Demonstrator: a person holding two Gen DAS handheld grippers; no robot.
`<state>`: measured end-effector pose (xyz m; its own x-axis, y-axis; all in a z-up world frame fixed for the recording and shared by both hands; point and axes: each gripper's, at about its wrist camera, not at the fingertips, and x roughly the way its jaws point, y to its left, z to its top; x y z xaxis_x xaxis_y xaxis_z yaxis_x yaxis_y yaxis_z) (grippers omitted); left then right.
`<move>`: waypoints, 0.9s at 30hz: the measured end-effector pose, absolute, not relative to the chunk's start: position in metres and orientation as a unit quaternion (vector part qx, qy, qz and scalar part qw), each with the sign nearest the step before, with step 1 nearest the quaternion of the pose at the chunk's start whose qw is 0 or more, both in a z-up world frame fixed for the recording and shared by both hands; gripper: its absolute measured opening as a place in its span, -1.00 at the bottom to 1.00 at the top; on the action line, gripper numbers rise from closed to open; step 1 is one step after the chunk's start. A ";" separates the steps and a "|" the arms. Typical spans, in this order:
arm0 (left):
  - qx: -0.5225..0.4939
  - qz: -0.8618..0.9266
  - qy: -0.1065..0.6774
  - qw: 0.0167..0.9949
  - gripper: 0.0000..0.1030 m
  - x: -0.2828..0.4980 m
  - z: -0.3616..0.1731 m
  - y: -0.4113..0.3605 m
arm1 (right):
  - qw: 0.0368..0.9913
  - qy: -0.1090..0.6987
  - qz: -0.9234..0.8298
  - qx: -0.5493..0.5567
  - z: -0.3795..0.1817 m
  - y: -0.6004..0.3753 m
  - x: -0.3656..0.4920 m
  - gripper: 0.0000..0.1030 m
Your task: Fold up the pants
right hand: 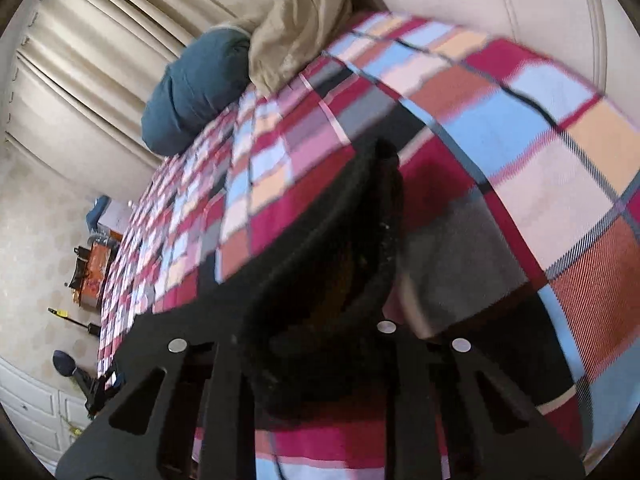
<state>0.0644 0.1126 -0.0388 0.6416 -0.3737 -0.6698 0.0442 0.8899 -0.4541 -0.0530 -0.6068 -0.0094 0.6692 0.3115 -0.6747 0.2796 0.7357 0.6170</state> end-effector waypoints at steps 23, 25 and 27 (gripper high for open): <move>-0.202 -0.116 0.411 0.881 0.90 0.067 -0.039 0.112 | 0.923 0.311 0.084 0.209 0.135 -0.434 -0.040 -0.61; -0.202 -0.115 0.412 0.881 0.90 0.067 -0.039 0.112 | 0.923 0.311 0.091 0.205 0.135 -0.422 -0.038 -0.61; -0.202 -0.115 0.412 0.881 0.90 0.067 -0.039 0.112 | 0.924 0.314 0.095 0.196 0.134 -0.408 -0.035 -0.61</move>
